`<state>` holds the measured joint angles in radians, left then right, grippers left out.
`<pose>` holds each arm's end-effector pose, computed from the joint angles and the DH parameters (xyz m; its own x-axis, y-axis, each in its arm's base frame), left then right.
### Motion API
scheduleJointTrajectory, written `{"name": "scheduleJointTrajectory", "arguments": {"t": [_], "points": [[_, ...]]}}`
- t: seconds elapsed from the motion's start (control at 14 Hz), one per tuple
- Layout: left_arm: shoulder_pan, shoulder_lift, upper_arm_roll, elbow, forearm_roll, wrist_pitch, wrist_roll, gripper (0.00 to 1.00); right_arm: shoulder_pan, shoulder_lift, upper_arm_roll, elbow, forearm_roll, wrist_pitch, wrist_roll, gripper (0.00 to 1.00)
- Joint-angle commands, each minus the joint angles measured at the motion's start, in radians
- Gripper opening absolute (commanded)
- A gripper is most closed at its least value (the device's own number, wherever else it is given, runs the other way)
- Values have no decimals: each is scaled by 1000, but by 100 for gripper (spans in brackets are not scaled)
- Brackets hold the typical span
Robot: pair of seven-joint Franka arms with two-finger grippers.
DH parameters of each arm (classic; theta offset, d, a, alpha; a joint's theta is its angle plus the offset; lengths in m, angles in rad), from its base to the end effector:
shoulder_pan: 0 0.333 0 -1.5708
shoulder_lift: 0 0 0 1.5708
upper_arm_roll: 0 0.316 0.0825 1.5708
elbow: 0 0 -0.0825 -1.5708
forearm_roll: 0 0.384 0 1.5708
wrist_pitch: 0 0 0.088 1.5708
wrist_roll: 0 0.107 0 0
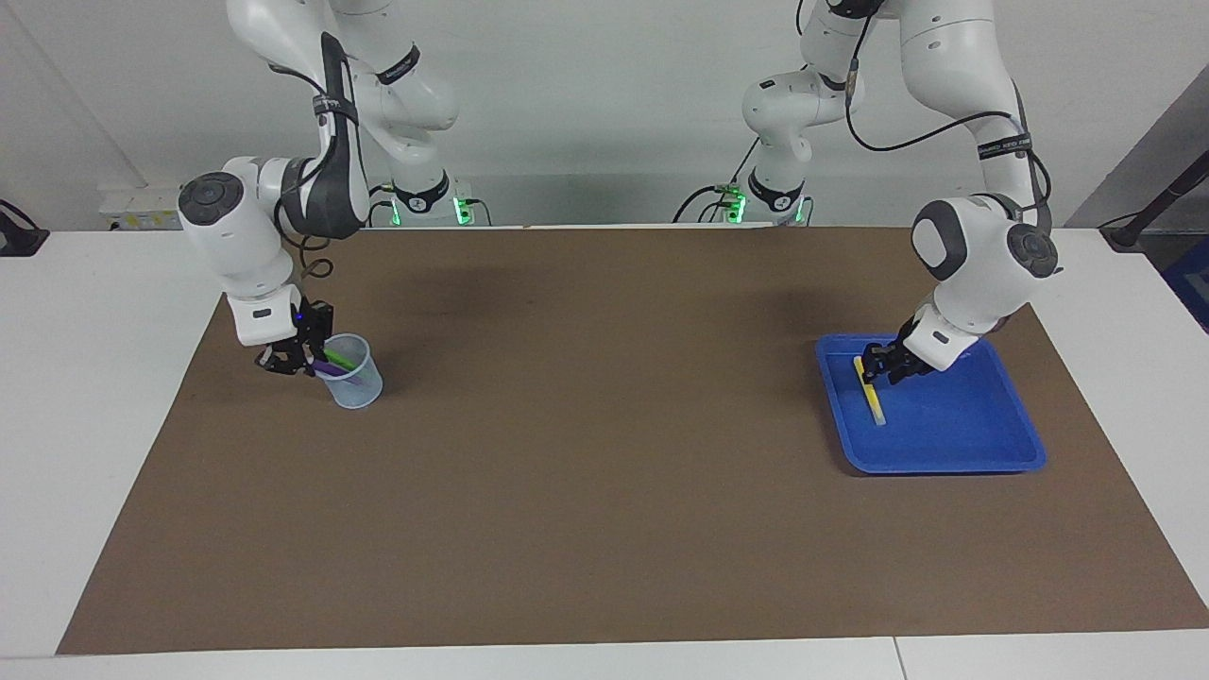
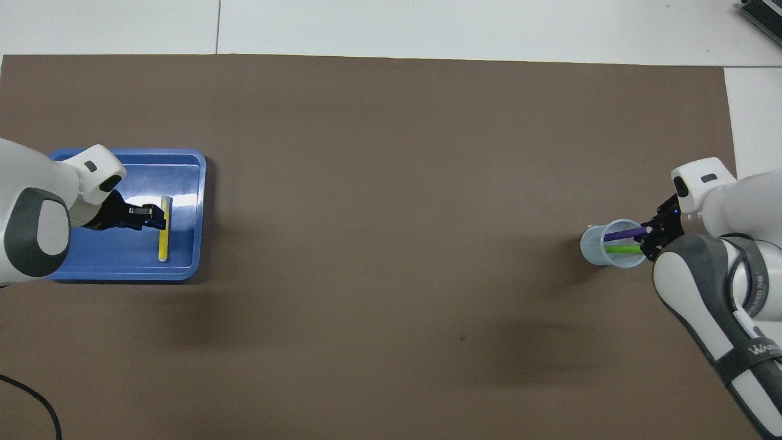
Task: Right arm passes pens to left for tray arrangement
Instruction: 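Lower the yellow pen into the tray and open the left gripper, then grasp the purple pen in the cup with the right gripper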
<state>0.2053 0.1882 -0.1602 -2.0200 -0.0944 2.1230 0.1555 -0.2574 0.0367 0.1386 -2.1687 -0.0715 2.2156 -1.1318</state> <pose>0.5760 0.0240 0.3533 0.9958 -0.0598 -0.0687 -0.0515 -0.9917 0.1176 0.5372 -0.0667 0.3787 0.4929 0.8690 -0.0435 0.8701 -0.4919 0.0309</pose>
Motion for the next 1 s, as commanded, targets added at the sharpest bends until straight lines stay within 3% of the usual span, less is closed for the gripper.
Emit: {"name": "scheduleJointTrajectory", "arguments": {"t": [0.0,0.22,0.29,0.36,0.43,0.57,0.93], "points": [[-1,-29,-4,46,10,-95,-25,50,-20,0,15,9,-8,-33,27,18],[-6,-84,-7,57,10,-155,-30,50,-16,2,15,29,-1,-63,27,18],[-6,-101,-5,58,7,-172,-34,50,-16,2,15,27,-1,-63,29,24],[0,-114,-7,60,-13,-191,-69,56,-16,2,15,27,-1,-62,29,31],[0,-125,-7,61,-46,-204,-115,73,-17,2,16,27,-1,-59,27,33],[-12,-151,-12,69,-65,-228,-232,74,-16,2,15,27,-1,-56,27,42],[-13,-225,-15,75,-153,-256,-297,70,-13,2,16,27,4,-54,29,41]]}}
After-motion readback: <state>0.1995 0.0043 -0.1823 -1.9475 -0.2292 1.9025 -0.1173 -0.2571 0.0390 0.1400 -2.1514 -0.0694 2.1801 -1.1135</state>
